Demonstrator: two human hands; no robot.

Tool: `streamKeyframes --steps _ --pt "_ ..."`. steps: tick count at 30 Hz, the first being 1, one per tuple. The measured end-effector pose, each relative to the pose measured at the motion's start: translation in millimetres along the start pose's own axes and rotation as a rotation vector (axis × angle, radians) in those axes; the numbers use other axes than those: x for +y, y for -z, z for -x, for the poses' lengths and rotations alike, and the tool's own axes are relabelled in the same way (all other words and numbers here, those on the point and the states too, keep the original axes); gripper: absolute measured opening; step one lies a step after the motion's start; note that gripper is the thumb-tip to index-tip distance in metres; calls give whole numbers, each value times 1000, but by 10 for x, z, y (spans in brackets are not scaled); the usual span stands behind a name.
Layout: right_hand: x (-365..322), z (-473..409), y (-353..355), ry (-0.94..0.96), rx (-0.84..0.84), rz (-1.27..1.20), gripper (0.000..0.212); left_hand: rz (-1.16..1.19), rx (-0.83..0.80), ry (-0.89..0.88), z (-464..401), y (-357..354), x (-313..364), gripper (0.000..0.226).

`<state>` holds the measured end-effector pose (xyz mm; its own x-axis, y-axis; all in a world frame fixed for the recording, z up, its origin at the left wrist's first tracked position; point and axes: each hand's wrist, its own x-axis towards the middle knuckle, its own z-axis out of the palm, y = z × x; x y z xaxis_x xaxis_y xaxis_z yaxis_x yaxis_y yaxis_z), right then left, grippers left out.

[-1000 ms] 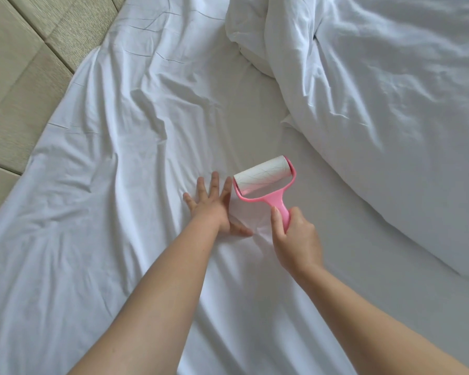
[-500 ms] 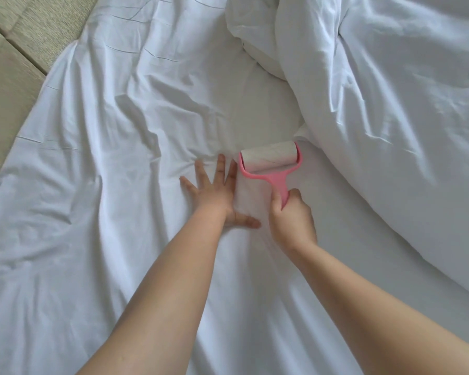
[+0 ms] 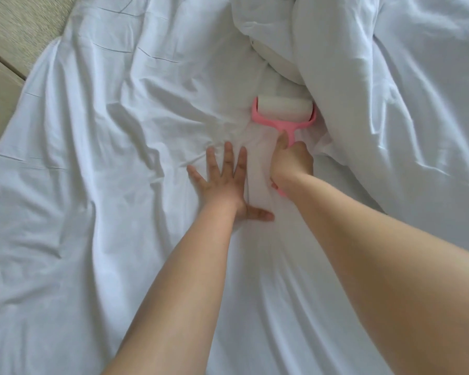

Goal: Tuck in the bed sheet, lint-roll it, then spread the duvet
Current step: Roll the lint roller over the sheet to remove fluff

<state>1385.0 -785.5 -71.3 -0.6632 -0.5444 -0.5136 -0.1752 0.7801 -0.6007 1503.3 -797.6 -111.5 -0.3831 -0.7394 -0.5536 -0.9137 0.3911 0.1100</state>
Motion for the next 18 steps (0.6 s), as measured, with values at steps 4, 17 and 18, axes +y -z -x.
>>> streamKeyframes --steps 4,17,18 --pt "86 59 -24 26 24 28 58 -3 4 4 -31 15 -1 149" --pt "881 902 182 46 -47 31 43 -15 45 57 385 -107 80 137" --pt "958 989 208 42 -57 30 44 -21 37 59 457 -142 83 137"
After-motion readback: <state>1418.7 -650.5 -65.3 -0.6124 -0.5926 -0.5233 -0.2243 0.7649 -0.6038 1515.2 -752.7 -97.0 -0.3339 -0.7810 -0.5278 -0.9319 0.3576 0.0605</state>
